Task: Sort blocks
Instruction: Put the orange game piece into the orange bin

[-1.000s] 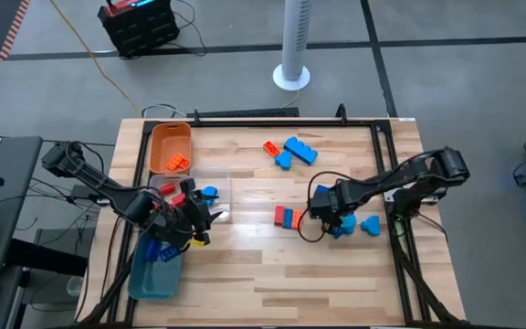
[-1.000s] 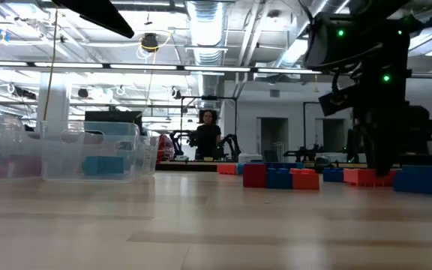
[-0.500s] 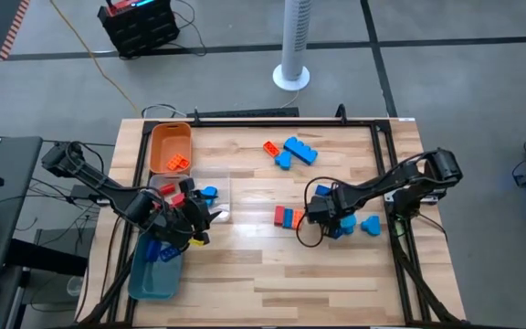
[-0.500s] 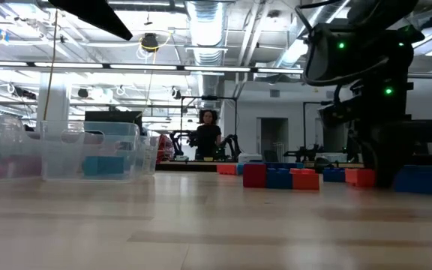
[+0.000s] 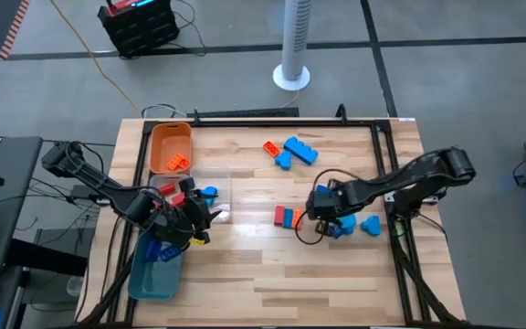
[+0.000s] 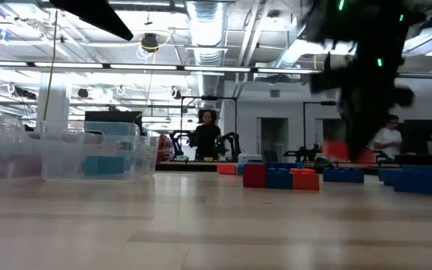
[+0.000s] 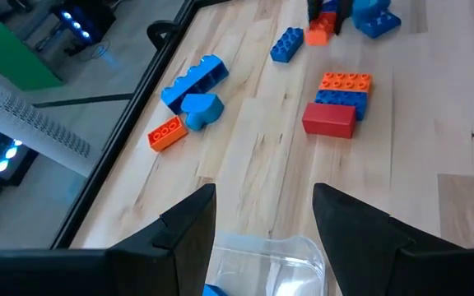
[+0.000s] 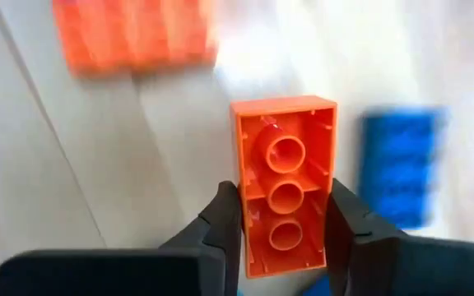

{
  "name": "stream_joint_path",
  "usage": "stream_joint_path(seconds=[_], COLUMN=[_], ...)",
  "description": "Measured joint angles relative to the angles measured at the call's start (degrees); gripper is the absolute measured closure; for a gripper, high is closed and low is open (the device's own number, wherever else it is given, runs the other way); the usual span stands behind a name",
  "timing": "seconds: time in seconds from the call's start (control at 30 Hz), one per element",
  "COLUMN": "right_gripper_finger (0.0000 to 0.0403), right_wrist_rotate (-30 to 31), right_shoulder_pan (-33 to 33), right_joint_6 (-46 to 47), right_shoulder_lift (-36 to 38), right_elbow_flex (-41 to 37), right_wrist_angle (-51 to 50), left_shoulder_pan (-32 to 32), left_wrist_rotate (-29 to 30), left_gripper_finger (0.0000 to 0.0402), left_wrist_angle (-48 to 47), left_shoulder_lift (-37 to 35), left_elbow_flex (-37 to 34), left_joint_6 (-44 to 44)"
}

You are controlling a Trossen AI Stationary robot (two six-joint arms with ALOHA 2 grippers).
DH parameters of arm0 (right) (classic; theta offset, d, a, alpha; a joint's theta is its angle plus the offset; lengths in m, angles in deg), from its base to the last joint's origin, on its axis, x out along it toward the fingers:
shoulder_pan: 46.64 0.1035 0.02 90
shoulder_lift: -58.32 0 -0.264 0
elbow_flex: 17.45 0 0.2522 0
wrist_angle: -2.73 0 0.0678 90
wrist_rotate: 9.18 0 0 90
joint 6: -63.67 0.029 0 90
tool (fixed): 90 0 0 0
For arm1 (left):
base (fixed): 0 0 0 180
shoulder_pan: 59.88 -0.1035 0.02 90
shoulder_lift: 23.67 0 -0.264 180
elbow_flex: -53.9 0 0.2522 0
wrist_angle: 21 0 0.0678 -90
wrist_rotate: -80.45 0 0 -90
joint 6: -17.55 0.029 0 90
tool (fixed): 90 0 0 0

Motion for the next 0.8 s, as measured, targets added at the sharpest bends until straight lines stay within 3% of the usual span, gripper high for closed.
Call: stream_joint_path(seconds=[0.13, 0.3, 0.57, 0.67, 0.8], right_gripper_finger=[0.0288, 0.0288, 0.0287, 0.0287, 0.0287], right_wrist_rotate=[7.3, 22.7, 54.6, 59.5, 60.1], right_shoulder_pan=[2.2, 7.4, 12.0, 11.7, 11.6], right_joint_6=[0.2, -2.6, -21.9, -27.9, -35.2], right_shoulder_lift=[5.6, 6.8, -0.4, -2.6, -5.8], right_elbow_flex=[0.1, 0.2, 0.2, 0.2, 0.2], right_wrist_angle=[8.0, 21.8, 39.6, 45.5, 50.8], left_shoulder_pan=[-1.0, -2.6, -6.1, -7.4, -9.5], left_wrist_rotate=[0.0, 0.0, 0.2, 0.3, 0.3], left_gripper_finger=[0.0205, 0.0205, 0.0205, 0.0205, 0.0205], left_wrist_angle=[0.2, 4.0, 28.2, 36.8, 45.7], left_shoulder_lift=[0.1, 2.7, 10.9, 14.2, 18.4], left_elbow_flex=[0.0, 0.0, -0.1, -0.1, -0.1], left_joint_6=[-1.3, -2.2, 11.4, 15.8, 18.5])
